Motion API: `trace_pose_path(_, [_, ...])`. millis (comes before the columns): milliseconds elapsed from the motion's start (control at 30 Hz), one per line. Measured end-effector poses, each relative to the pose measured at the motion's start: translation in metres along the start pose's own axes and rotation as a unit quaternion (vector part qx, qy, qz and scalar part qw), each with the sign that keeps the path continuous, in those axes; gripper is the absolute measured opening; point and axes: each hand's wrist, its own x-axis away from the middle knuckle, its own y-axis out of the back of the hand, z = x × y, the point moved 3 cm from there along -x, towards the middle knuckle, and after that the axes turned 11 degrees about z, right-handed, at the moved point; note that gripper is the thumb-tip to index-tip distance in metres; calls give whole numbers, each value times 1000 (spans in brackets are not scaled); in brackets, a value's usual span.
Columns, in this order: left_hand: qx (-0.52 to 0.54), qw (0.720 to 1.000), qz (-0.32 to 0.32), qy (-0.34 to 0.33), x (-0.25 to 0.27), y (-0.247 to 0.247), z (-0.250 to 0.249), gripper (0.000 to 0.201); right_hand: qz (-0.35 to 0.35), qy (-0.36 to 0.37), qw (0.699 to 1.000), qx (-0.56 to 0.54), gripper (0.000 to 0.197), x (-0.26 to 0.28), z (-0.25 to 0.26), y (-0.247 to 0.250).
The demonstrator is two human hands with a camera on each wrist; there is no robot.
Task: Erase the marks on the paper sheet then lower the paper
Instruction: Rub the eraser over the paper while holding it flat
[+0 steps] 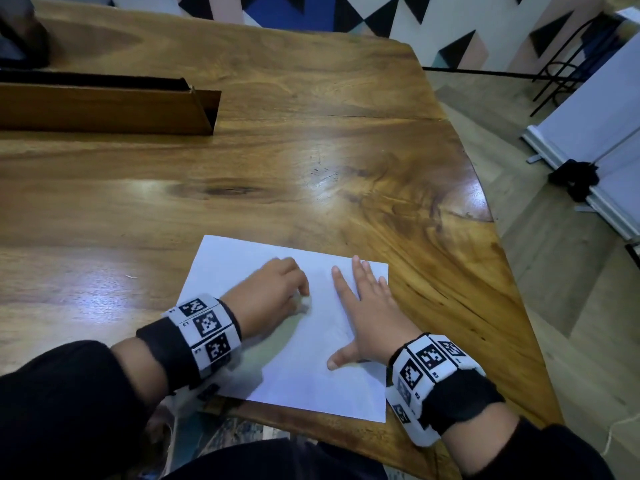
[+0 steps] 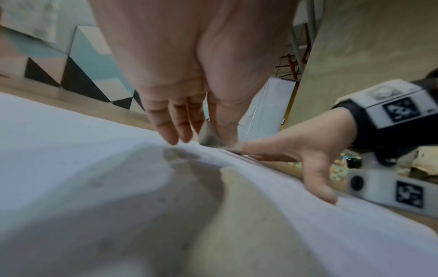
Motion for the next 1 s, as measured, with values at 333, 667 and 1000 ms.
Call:
trace_pose_path(333, [9,999,9,34,26,-10,39,17,3,-16,999,-51,138,0,-2,0])
trace_pose_path(667, [-28,997,-4,73,-8,18,6,19,-22,14,998,-49,137,1,13,5])
trace_pose_path(1000, [11,997,44,55,-31,14,-5,9,-29,19,999,-36,132,3,14,6])
